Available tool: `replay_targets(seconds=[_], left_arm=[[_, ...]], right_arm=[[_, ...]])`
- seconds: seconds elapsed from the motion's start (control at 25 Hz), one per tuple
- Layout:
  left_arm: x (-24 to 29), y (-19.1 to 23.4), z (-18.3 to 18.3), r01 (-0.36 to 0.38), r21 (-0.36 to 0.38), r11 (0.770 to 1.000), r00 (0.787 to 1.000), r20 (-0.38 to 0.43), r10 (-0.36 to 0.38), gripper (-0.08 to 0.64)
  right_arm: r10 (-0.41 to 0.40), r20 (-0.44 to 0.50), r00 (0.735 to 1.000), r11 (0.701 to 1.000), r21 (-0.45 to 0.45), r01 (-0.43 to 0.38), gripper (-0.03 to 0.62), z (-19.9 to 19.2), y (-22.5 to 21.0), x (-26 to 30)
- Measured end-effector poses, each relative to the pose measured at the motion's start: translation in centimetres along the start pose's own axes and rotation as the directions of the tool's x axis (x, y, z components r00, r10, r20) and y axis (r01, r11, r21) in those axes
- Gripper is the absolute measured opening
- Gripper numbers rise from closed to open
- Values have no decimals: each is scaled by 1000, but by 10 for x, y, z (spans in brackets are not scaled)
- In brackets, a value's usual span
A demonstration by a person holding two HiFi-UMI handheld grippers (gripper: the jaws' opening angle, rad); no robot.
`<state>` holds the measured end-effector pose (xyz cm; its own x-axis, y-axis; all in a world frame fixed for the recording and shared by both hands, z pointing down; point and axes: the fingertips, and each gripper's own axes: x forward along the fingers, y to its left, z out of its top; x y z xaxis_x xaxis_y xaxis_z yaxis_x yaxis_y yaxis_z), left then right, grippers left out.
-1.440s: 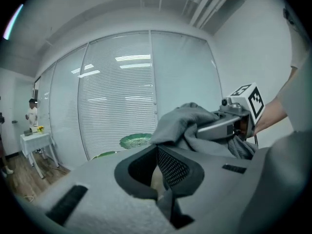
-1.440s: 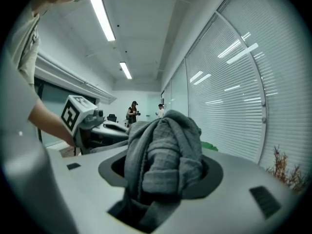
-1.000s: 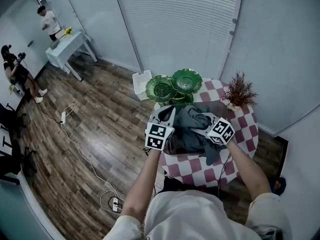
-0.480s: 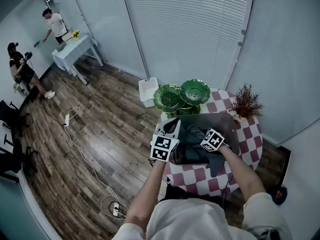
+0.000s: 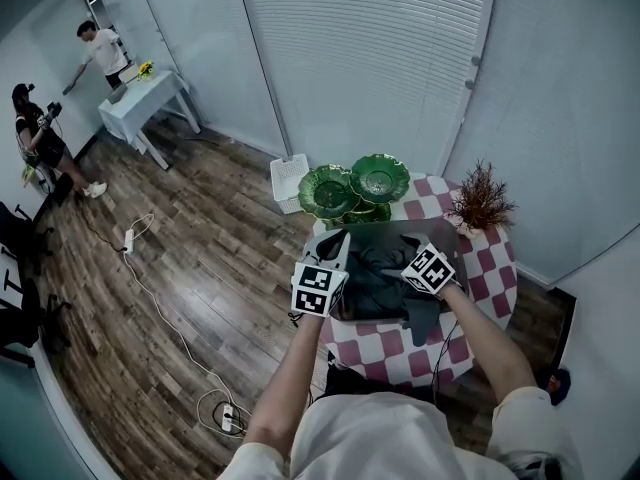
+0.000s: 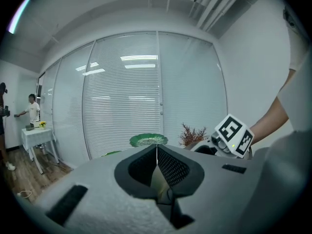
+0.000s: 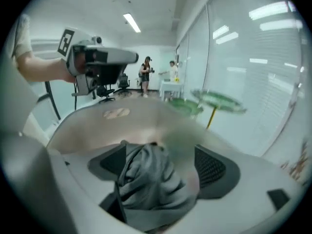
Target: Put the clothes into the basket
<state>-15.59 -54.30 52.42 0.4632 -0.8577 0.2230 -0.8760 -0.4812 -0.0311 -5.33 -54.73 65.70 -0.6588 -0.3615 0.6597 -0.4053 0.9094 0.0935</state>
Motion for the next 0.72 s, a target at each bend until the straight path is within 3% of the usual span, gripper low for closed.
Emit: replay_targets(seconds=[0.04,0.12,0.2,0.52,0.64,0.72], left_arm=[[-2,-1,1,-11,-16,1000,1000,10,11,18],[-3,-4,4,-25,-37,999,999,28,26,18],[-2,-8,5,-27,-33,999,999,23,28,18],[-3,-27,20,-29,-7,1000,999,28,29,18],[-12,-38,27,-44,-12,999,998,49,45,18],[-18,-48,27,-49,-6,999,998,43,50,18]], right_arm=[[-72,77,994,997,-33,75,430,21,-9,-13],[-190,217,958,979,-38,203,430,59,-23,-41],[-247,305,920,967,18,254,430,84,-33,-64],[-309,406,860,944,238,227,430,109,-44,-121],[-316,438,842,940,266,214,421,107,-35,-142],[-323,453,831,938,274,215,379,103,-28,-156]])
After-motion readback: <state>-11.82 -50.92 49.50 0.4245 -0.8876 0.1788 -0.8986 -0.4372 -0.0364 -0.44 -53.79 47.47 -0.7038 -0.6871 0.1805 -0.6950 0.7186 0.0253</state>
